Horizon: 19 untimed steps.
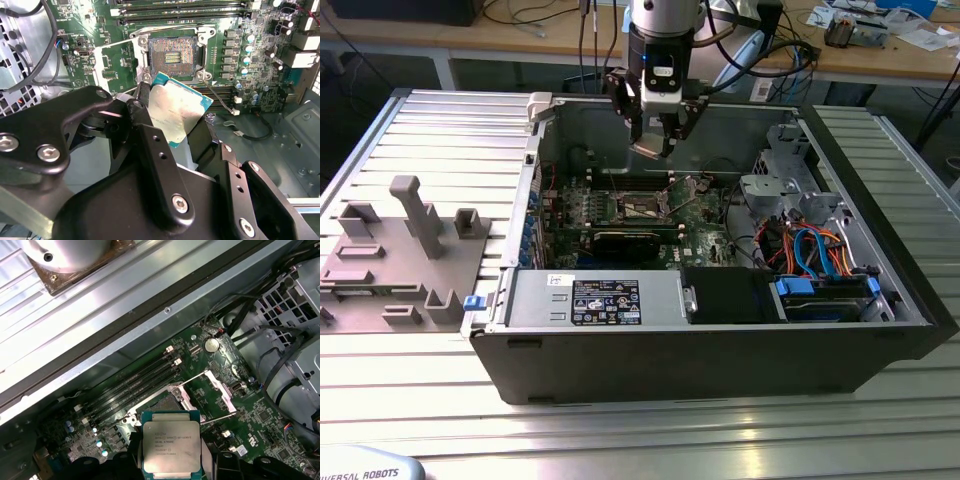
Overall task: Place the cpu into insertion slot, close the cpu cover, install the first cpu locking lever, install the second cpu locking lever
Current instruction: 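Place the cpu into insertion slot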
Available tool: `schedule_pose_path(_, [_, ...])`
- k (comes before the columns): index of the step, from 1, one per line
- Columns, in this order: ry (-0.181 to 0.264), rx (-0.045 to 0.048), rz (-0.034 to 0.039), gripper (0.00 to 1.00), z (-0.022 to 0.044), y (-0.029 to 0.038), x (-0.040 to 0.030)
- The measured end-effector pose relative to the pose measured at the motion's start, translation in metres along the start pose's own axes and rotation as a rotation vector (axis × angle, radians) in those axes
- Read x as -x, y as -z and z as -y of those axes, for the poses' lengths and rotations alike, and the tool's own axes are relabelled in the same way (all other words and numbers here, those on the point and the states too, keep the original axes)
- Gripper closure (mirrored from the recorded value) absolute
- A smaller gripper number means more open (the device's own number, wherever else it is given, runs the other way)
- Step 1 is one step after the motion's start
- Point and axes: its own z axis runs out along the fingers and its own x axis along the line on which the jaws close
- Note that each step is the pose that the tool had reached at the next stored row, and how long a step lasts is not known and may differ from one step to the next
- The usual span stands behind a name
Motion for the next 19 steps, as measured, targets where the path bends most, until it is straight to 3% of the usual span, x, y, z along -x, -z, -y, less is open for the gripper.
schedule_pose_path(19, [-0.011, 0.0001, 0.0008, 0.45, 0.0001, -0.0010, 0.0000])
